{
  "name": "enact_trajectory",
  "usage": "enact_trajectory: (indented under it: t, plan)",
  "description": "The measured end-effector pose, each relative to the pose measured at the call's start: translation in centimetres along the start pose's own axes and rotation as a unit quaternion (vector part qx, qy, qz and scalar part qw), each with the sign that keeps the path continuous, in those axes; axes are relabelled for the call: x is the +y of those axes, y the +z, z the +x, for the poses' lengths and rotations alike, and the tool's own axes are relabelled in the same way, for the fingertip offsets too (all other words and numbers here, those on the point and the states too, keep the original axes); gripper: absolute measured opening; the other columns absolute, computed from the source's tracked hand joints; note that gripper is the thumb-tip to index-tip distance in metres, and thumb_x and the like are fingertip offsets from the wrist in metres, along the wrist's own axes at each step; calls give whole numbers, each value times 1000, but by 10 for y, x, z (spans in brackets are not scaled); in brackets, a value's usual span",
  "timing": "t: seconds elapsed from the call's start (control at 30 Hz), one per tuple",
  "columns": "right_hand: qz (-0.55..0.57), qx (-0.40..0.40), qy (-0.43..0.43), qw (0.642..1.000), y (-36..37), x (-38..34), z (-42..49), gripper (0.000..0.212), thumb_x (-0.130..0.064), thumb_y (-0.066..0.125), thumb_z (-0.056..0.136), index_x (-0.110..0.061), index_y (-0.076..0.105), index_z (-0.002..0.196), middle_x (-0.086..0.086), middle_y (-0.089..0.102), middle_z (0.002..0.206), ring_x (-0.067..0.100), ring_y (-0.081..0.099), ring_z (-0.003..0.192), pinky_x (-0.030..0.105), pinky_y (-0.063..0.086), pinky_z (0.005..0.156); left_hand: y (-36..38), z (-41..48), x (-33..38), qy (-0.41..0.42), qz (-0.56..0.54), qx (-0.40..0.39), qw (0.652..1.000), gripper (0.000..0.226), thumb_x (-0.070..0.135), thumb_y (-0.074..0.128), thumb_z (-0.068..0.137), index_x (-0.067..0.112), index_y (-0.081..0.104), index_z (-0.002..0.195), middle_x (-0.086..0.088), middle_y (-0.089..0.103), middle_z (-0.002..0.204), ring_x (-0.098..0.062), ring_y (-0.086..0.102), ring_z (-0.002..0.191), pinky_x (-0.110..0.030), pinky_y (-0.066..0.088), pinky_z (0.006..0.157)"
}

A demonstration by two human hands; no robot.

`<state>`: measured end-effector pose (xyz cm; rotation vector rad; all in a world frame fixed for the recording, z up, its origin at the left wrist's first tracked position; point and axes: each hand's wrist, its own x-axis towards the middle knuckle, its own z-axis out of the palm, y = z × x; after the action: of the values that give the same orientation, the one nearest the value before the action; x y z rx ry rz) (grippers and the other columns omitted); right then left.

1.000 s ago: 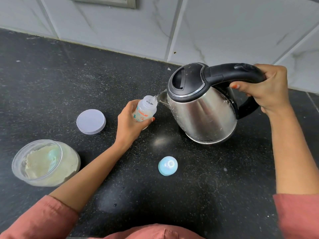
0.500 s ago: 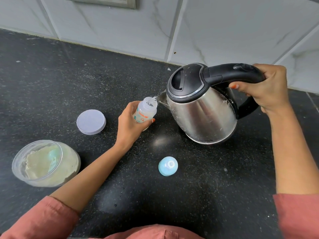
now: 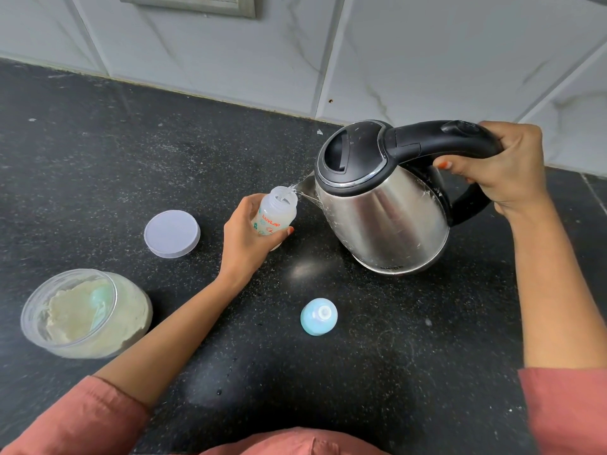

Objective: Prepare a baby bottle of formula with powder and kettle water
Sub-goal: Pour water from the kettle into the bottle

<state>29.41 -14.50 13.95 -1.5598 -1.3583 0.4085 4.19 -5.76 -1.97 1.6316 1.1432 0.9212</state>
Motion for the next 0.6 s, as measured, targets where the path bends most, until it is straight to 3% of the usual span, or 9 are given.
enact_trajectory:
  t: [0.13,0.23,0.47,0.6]
  plan:
    - [-5,1,-2,1000,-1,2,0,51,-64,75,50,-21,68,76,-25,61,54,-4,50,47,8,35,46,1,0,1,-1,-5,3,1000,56,13,81,66,24,48,110,22,48,102,1,46,100,-3,35,77]
    - [-10,9,-8,1000,-2,4,-1,66,-64,75,50,-7,65,82,-22,59,52,-2,48,45,10,34,44,1,0,2,-6,-7,2,1000,57,13,81,66,19,50,113,21,49,103,1,47,100,-2,36,77]
    - [21,20,2,1000,-9,9,-5,34,-63,77,49,-38,70,70,-22,61,54,-1,50,44,9,36,42,4,0,8,-1,-11,0,1000,58,15,82,65,18,52,115,15,54,108,-2,50,101,-7,40,79]
    - [43,35,6,998,-14,13,-10,30,-62,77,49,-42,70,70,-21,62,54,0,50,42,10,35,40,7,-1,13,-1,-16,-2,1000,58,16,83,65,20,53,114,14,56,108,-3,52,101,-3,40,78]
